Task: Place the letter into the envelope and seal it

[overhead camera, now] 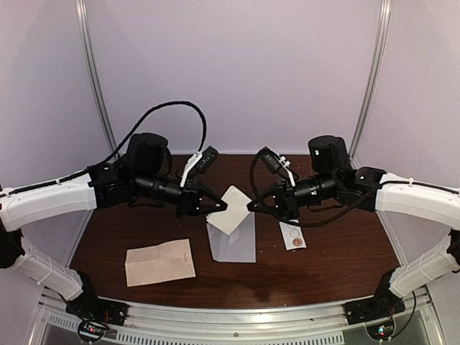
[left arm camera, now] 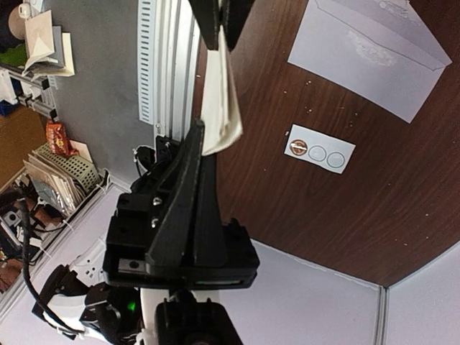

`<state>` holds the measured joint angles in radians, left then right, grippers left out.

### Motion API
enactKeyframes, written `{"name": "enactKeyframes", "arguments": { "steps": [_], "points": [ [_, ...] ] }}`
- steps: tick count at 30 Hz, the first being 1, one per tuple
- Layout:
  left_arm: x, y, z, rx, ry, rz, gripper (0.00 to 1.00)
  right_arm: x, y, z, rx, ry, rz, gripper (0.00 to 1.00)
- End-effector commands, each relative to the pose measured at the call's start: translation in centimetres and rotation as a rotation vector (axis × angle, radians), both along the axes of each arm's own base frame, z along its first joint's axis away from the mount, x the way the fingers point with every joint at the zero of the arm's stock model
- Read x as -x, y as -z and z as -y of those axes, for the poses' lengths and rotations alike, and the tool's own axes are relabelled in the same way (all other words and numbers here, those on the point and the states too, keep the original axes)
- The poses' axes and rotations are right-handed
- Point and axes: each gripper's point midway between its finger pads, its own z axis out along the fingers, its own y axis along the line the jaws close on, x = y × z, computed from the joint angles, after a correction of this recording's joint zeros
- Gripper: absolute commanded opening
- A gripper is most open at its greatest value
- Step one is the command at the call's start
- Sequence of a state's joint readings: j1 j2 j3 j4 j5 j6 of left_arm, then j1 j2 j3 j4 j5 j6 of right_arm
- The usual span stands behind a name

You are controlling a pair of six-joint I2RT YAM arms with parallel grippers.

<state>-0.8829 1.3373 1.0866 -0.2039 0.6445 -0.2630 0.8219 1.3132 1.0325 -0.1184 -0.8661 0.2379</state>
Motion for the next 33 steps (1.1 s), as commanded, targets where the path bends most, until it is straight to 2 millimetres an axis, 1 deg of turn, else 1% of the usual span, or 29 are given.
{"name": "enactKeyframes", "arguments": {
  "steps": [1, 3, 4, 6, 8, 11, 13, 14, 15, 16, 17, 18, 19, 22, 27, 29, 30, 31, 33],
  "points": [
    [-0.1, -0.8, 0.3, 0.033, 0.007, -0.005, 0.00, -1.2, -0.4, 0.1, 0.023, 0.050, 0.047, 0.00],
    [-0.2, -0.6, 0.1, 0.051, -0.017, -0.022, 0.00, -2.6, -0.2, 0.7, 0.043, 0.137, 0.062, 0.00],
    [-0.2, -0.6, 0.1, 0.070, -0.031, -0.035, 0.00, -3.4, -0.3, 1.2, 0.041, 0.182, 0.064, 0.04],
    [-0.5, -1.0, -0.1, 0.130, -0.072, -0.052, 0.00, -4.7, -0.3, 2.4, 0.016, 0.264, 0.048, 0.32],
    [-1.5, -0.8, -0.6, 0.160, -0.163, -0.079, 0.00, -6.1, 0.0, 3.6, -0.015, 0.357, 0.028, 0.48],
    [-4.3, 0.9, -2.0, 0.145, -0.388, -0.144, 0.00, -7.5, 1.4, 5.0, -0.014, 0.488, 0.010, 0.55],
    [-5.9, 2.6, -3.0, 0.149, -0.531, -0.222, 0.00, -8.2, 2.7, 5.5, -0.012, 0.551, -0.030, 0.66],
    [-6.4, 3.4, -3.3, 0.153, -0.565, -0.253, 0.00, -8.6, 3.5, 5.7, -0.003, 0.586, -0.048, 0.68],
    [-6.9, 4.1, -3.5, 0.157, -0.595, -0.285, 0.00, -8.9, 4.4, 6.0, 0.006, 0.616, -0.072, 0.70],
    [-7.5, 5.3, -3.6, 0.146, -0.622, -0.318, 0.00, -9.2, 5.3, 6.2, 0.016, 0.640, -0.093, 0.72],
    [-7.9, 6.0, -3.8, 0.141, -0.640, -0.352, 0.00, -9.3, 6.1, 6.3, 0.024, 0.656, -0.114, 0.73],
    [-8.5, 7.3, -3.8, 0.121, -0.654, -0.385, 0.00, -9.4, 6.9, 6.3, 0.030, 0.668, -0.136, 0.73],
    [-8.9, 8.1, -3.7, 0.112, -0.656, -0.405, 0.00, -9.5, 7.6, 6.3, 0.037, 0.675, -0.155, 0.73],
    [-10.3, 9.9, -3.4, 0.091, -0.670, -0.428, 0.00, -9.8, 9.6, 5.9, 0.049, 0.689, -0.216, 0.74],
    [-12.6, 12.8, -3.7, 0.032, -0.696, -0.464, 0.00, -10.6, 12.0, 5.1, 0.072, 0.714, -0.304, 0.74],
    [-13.2, 14.1, -3.9, 0.005, -0.707, -0.473, 0.00, -11.0, 13.1, 4.9, 0.082, 0.728, -0.337, 0.73],
    [-13.5, 14.6, -3.9, -0.007, -0.710, -0.479, 0.00, -11.1, 14.1, 4.7, 0.096, 0.735, -0.362, 0.70],
    [-13.7, 15.5, -4.0, -0.026, -0.714, -0.490, 0.00, -11.3, 14.8, 4.5, 0.105, 0.738, -0.378, 0.66],
    [-14.0, 16.4, -3.9, -0.034, -0.714, -0.508, 0.00, -11.4, 16.4, 4.0, 0.131, 0.728, -0.417, 0.61]
  ]
}}
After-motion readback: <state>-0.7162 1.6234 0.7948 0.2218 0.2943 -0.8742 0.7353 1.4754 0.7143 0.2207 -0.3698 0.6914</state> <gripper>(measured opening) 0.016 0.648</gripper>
